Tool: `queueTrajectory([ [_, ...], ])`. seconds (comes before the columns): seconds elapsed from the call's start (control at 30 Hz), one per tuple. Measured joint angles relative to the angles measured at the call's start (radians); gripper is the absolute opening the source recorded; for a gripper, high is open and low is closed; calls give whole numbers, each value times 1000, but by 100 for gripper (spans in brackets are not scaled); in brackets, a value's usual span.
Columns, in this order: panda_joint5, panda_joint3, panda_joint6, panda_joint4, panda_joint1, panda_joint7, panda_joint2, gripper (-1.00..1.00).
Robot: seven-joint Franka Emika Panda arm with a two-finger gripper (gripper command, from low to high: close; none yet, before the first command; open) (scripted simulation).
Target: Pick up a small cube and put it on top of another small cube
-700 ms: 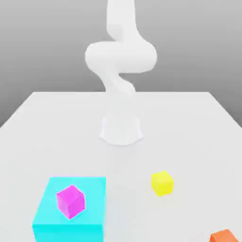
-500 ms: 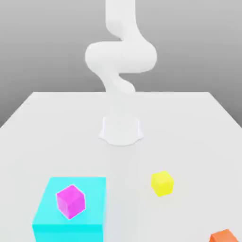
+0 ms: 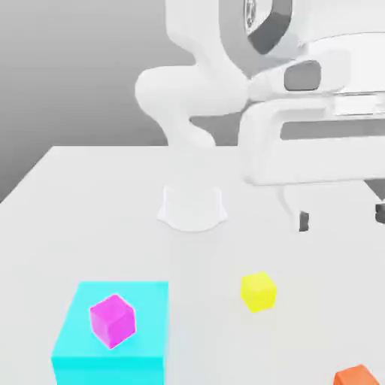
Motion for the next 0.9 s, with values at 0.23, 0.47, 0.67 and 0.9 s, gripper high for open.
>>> queueTrajectory([
  [0.23,-54,13,55,35,63,57,257,0],
  [0.47,-108,-16,171,81,130,105,512,0],
  [0.67,-113,-23,191,87,136,109,537,-100],
  [0.9,-61,-6,84,40,93,84,381,-100],
])
